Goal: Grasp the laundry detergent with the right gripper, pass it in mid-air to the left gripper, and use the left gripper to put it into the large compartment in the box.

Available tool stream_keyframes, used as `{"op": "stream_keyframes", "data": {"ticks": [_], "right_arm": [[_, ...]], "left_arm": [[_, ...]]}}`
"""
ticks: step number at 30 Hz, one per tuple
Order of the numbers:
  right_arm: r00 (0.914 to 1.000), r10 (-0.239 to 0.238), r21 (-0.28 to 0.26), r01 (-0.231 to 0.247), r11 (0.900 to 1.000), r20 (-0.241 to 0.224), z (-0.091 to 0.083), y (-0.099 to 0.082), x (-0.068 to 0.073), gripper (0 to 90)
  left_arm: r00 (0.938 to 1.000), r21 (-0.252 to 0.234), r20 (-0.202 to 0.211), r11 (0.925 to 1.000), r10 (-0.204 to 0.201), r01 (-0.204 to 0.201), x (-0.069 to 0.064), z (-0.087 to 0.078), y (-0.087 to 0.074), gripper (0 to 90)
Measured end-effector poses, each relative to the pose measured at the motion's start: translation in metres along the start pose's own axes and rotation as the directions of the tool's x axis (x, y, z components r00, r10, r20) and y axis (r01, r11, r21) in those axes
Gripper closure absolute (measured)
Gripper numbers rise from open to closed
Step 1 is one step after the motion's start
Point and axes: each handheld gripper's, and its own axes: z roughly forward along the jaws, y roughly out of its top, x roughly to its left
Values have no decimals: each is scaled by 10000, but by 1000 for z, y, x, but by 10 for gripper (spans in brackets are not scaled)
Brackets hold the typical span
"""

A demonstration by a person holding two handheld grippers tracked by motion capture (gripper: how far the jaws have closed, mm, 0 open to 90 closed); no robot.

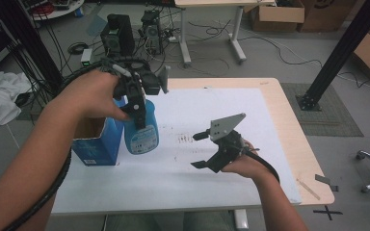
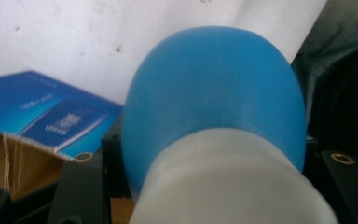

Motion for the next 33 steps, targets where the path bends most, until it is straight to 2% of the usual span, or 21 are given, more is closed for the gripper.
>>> {"op": "stream_keyframes", "data": {"ticks": [3, 5, 7, 9, 12, 17, 19, 20, 21, 23, 24, 25, 26, 27, 28, 30, 33], "right_arm": [[9999, -140, 671, 146, 9976, -87, -6, 6, -1, 136], [9997, -218, 1076, 231, 9939, -131, -10, 9, -2, 127], [9995, -273, 1575, 297, 9871, -176, -13, 11, -4, 118], [9992, -348, 2190, 383, 9750, -199, -14, 13, -6, 87], [9984, -471, 3078, 541, 9499, -303, -14, 15, -7, 68], [9973, -548, 4074, 698, 9106, -482, -15, 20, -8, 46], [9972, -548, 4382, 716, 8960, -509, -17, 21, -10, 28], [9974, -558, 4569, 707, 8867, -459, -18, 21, -10, 24], [9973, -575, 4692, 718, 8802, -449, -19, 22, -11, 16], [9974, -593, 4956, 721, 8655, -415, -23, 24, -13, 0], [9975, -564, 4934, 703, 8670, -430, -25, 26, -14, 0], [9975, -556, 4961, 702, 8654, -442, -27, 28, -15, 0], [9972, -587, 5074, 741, 8585, -464, -28, 29, -16, 0], [9968, -618, 5200, 795, 8505, -514, -29, 31, -17, 0], [9962, -653, 5349, 858, 8405, -571, -29, 34, -18, 0], [9959, -628, 5567, 887, 8259, -656, -30, 36, -19, 0], [9946, -635, 5958, 1003, 7969, -825, -30, 40, -21, 0]], "left_arm": [[9967, -252, 240, 9966, -772, 778, 9, -9, -5, 386], [9891, -446, 469, 9889, -1395, 1415, 16, -16, -11, 385], [9809, -514, 637, 9810, -1836, 1870, 23, -23, -17, 386], [9723, -604, 781, 9725, -2202, 2251, 29, -30, -22, 385], [9580, -652, 897, 9582, -2724, 2785, 37, -38, -30, 385], [9317, -618, 814, 9312, -3540, 3592, 49, -50, -42, 385], [9159, -539, 791, 9157, -3936, 3982, 53, -53, -47, 385], [9056, -540, 773, 9052, -4170, 4215, 55, -54, -50, 385], [8987, -512, 711, 8982, -4329, 4367, 57, -56, -52, 385], [8723, -422, 680, 8722, -4842, 4874, 62, -60, -57, 385], [8611, -353, 654, 8612, -5042, 5070, 65, -62, -60, 385], [8463, -306, 649, 8466, -5287, 5313, 68, -63, -62, 385], [8317, -233, 620, 8323, -5517, 5539, 71, -64, -64, 385], [8135, -171, 600, 8142, -5785, 5803, 74, -65, -67, 385], [8037, -143, 581, 8045, -5922, 5938, 76, -66, -69, 385], [7737, -126, 595, 7746, -6307, 6324, 81, -69, -73, 385], [7295, -176, 683, 7302, -6806, 6830, 87, -73, -81, 385]]}}
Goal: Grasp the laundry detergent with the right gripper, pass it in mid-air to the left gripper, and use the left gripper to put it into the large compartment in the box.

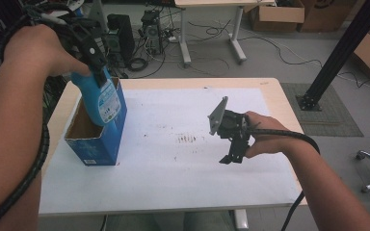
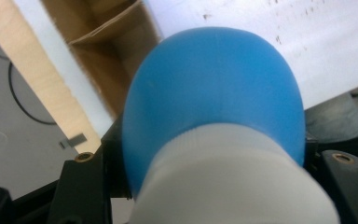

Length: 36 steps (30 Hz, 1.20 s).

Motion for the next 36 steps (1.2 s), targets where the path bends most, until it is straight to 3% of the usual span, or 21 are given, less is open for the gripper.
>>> {"op": "stream_keyframes", "data": {"ticks": [6, 8, 12, 14, 20, 25, 30, 36], "right_arm": [[9990, -136, 918, 176, 9956, -435, 1, 1, 1, 0], [9986, -154, 1072, 208, 9940, -507, 1, 0, 2, 0], [9979, -179, 1282, 257, 9914, -618, 1, 0, 5, 0], [9979, -144, 1319, 226, 9910, -627, 2, -1, 6, 0], [9979, -98, 1406, 188, 9899, -644, 0, -5, 8, 0], [9982, -14, 1505, 106, 9886, -607, -4, -9, 8, 0], [9983, 22, 1608, 73, 9870, -589, -7, -11, 7, 0], [9978, 28, 1693, 85, 9855, -664, -7, -9, 7, 0]], "left_arm": [[9942, 60, -83, 9943, -1068, 1069, 17, -4, -3, 385], [9882, 75, -92, 9882, -1531, 1532, 21, -2, -4, 385], [9781, 272, -284, 9780, -2061, 2068, 28, 3, -5, 385], [9688, 322, -326, 9685, -2457, 2467, 30, 6, -6, 384], [9562, 298, -513, 9566, -2882, 2900, 38, 15, -7, 384], [9495, 251, -530, 9501, -3092, 3108, 44, 26, -5, 385], [9467, 335, -598, 9472, -3167, 3190, 48, 39, -2, 384], [9484, 484, -422, 9475, -3142, 3161, 53, 61, 0, 384]]}}
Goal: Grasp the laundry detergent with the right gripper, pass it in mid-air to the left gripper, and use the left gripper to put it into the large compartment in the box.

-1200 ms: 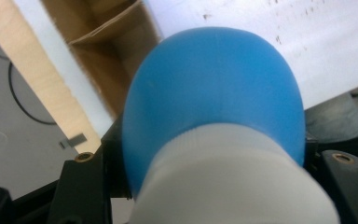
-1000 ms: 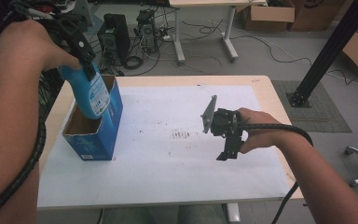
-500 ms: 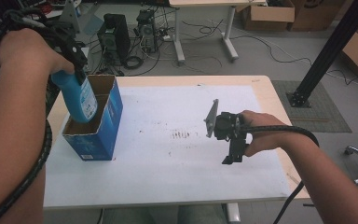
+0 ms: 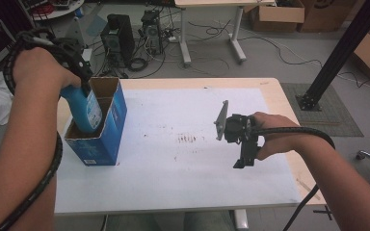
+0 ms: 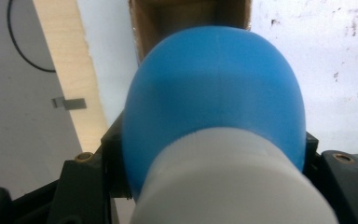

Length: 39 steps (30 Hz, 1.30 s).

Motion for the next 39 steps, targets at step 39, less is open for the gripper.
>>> {"op": "stream_keyframes", "data": {"ticks": [39], "right_arm": [[9996, 200, -37, -201, 9998, -177, 4, -2, -1, 0]], "left_arm": [[9997, 217, -3, 9995, 243, -243, 5, 114, 9, 385]]}}
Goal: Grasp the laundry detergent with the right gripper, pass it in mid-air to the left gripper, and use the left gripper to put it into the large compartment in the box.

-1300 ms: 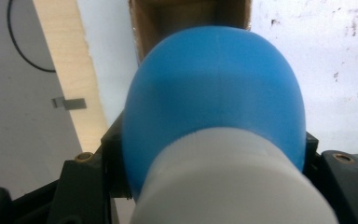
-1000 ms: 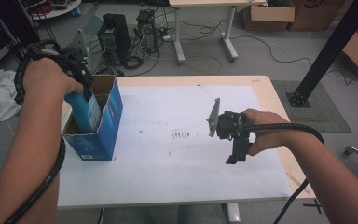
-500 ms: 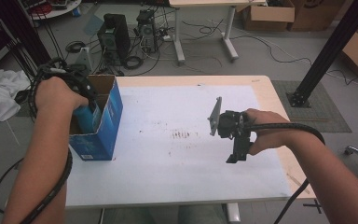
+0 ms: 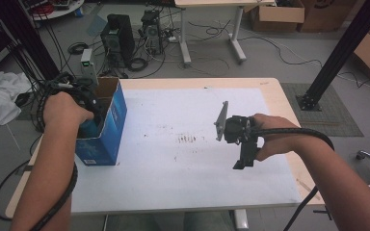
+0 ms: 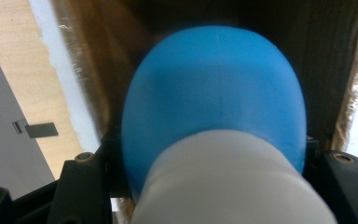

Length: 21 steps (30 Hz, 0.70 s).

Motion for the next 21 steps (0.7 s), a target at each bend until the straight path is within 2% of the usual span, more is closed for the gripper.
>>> {"op": "stream_keyframes", "data": {"ticks": [5, 10, 15, 21], "right_arm": [[10000, 23, -29, -23, 10000, -1, 0, 1, 0, 0], [10000, 47, -67, -47, 10000, -44, 2, 2, 0, 0], [10000, 16, -121, -16, 9999, -8, 1, 2, 0, 0], [10000, 68, -208, -67, 9998, 36, -1, 2, 1, 0]], "left_arm": [[9999, 125, 100, 9999, 93, -94, -2, 6, 1, 385], [9998, 212, -120, 9996, 177, -174, -2, 15, 1, 385], [9998, 255, -68, 9995, 211, -209, 0, 19, 0, 386], [10000, 24, 8, 10000, 75, -75, 0, 20, -2, 385]]}}
